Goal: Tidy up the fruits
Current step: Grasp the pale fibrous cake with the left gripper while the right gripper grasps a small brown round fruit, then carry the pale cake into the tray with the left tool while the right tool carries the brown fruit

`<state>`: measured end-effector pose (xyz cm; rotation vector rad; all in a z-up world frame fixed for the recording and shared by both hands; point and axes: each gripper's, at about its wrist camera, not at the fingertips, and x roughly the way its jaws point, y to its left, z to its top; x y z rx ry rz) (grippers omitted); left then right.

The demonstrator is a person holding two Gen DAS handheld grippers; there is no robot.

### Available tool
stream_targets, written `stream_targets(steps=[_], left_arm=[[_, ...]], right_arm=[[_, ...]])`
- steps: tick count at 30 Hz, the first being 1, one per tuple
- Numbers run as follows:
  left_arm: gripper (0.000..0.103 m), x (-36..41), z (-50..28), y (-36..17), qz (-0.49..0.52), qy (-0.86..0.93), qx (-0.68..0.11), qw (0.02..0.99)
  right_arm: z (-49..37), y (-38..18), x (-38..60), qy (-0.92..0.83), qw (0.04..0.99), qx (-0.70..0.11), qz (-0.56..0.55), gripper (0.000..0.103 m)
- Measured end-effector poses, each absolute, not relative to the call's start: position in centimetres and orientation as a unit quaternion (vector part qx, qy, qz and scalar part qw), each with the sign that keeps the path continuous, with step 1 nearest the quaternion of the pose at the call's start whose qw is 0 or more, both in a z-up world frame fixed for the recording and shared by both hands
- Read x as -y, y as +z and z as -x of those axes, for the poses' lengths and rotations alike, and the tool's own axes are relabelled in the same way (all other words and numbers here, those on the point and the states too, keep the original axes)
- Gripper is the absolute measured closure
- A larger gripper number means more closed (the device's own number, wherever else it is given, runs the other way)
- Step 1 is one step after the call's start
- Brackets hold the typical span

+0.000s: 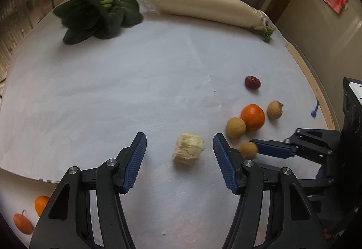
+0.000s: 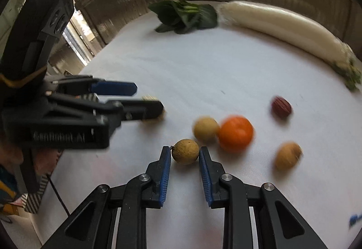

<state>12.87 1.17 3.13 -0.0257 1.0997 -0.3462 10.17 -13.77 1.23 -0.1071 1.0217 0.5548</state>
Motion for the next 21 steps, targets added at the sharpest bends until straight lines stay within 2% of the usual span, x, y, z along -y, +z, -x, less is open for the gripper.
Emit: stream_targets(steps=[4,6,8,21], left_arm=[[0.044,0.2,-12.6,2.9,-0.020,-0.169,-0.517,0.839],[0.073,0.4,-12.7,2.5,-0.021,-0.170,-0.524,0.834],[0.079,0.3,-12.7,2.2,-0.022,-0.157,-0.529,0.834],[0.080,-2.7,-8.0,5.2,0.008,-0.086,-0.505,0.859]], right_arm=[[-9.9,1.6,14.9,0.254,0.838,-0.481,0.031,0.078],[-9.7,1.8,15.0,0.252,0.840,-0.480,0.031,0.078],[-9.4,1.9,15.0,0.253,0.841,-0.478,0.030,0.078],[-6.4,3.5,13.0,0.272,0.841,-0.467,0.013,0.078]])
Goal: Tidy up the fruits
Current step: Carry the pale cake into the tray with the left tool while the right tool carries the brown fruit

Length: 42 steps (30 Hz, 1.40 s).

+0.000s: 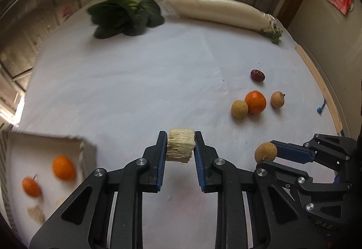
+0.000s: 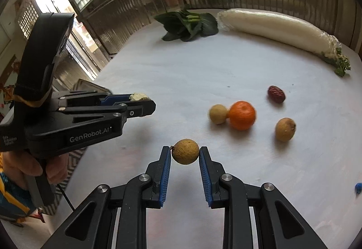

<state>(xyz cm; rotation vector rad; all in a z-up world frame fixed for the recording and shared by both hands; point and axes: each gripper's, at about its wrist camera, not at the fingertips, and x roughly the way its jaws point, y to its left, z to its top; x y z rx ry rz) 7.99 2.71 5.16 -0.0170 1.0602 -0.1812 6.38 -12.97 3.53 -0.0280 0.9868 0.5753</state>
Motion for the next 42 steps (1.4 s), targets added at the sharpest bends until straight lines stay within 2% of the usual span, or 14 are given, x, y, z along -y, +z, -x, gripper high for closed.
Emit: stream_targets(steps=[22,42], left_arm=[[0.081,-10.8,3.2,8.7,0.045,0.036,-0.471,0.880],[0.081,-18.9,9.6,7.8,0.085,0.131,-0.472,0.867]], right_arm=[[1.0,6.8,3.8,0.359,0.820,-0.439,0.079,0.078],[4.6,6.0,-5.3,0.434,0.775,-0.438,0.139,0.078]])
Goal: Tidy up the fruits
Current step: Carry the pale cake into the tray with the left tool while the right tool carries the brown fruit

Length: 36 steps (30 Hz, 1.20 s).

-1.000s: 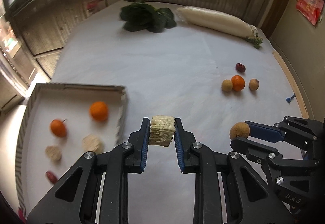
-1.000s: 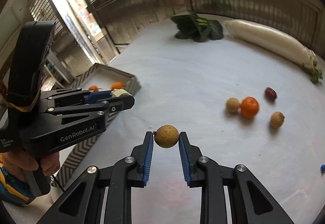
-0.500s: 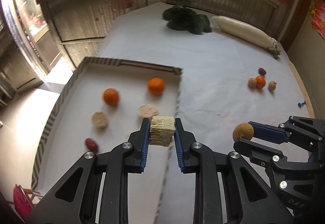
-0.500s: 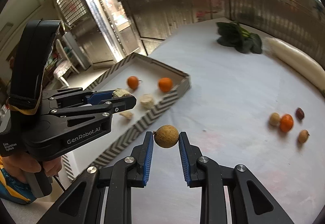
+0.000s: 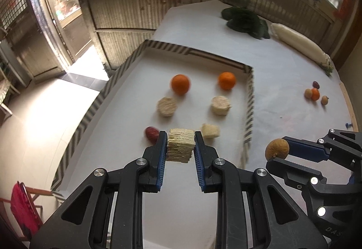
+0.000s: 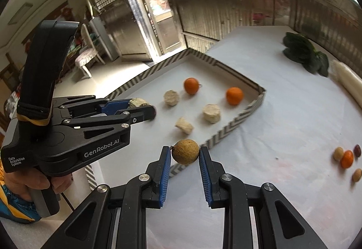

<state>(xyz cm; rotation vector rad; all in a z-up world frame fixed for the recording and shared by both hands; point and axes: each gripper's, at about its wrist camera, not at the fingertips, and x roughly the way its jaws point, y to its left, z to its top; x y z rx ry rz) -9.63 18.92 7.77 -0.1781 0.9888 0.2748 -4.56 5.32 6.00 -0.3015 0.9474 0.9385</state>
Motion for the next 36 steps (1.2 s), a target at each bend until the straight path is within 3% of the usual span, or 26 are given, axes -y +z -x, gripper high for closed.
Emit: stream_targets(steps=[16,36], left_arm=[[0.081,-24.4,12.3,5.1,0.134,0.185,-0.494,0.839],[0.081,-24.6,10.8,3.1,0.129,0.180,-0.509,0.832]], right_arm=[[5.4,3.1,-10.3,0.459,0.739,-0.461,0.175,0.078],[2.8,0.1,-13.7,0.428,0.736,-0.489,0.191,0.078]])
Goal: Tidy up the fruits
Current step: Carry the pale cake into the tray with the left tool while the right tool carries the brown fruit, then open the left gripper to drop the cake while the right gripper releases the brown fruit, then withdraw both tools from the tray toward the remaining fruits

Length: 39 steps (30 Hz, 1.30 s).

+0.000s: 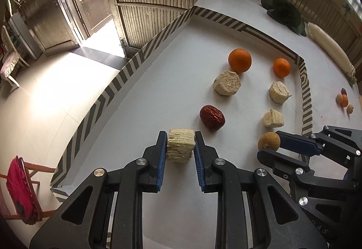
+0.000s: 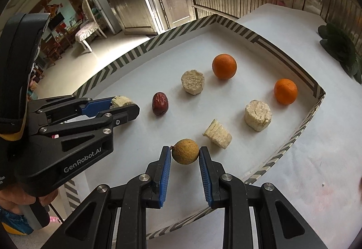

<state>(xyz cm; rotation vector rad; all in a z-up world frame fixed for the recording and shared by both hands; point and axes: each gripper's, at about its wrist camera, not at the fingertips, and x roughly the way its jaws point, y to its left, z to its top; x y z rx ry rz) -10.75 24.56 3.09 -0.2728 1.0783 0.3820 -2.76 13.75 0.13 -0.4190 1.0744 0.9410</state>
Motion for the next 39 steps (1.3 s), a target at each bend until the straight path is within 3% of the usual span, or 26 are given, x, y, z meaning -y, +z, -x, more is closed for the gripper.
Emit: stream_targets(steps=[13,16,19,20,39], left_arm=[[0.080,-24.3,10.1,2.8,0.120,0.177,-0.516,0.830],[0.069,-24.2,10.1,2.6,0.119,0.176,-0.519,0.828],[0.047,-24.1,10.1,2.8,0.117,0.181,-0.518,0.828],[0.045,-24.1,10.2,3.0,0.118,0.183,-0.515,0.829],[0.045,-17.5,5.8,6.6,0.081,0.131,-0.493,0.856]], right_arm=[[2.8,-0.3,-14.1,0.425,0.736,-0.490,0.194,0.078],[2.6,-0.1,-13.7,0.426,0.736,-0.492,0.185,0.077],[2.5,0.4,-13.1,0.429,0.738,-0.490,0.176,0.076],[2.5,0.6,-12.8,0.429,0.740,-0.488,0.173,0.076],[1.0,4.5,-3.0,0.361,0.802,-0.465,0.100,0.074]])
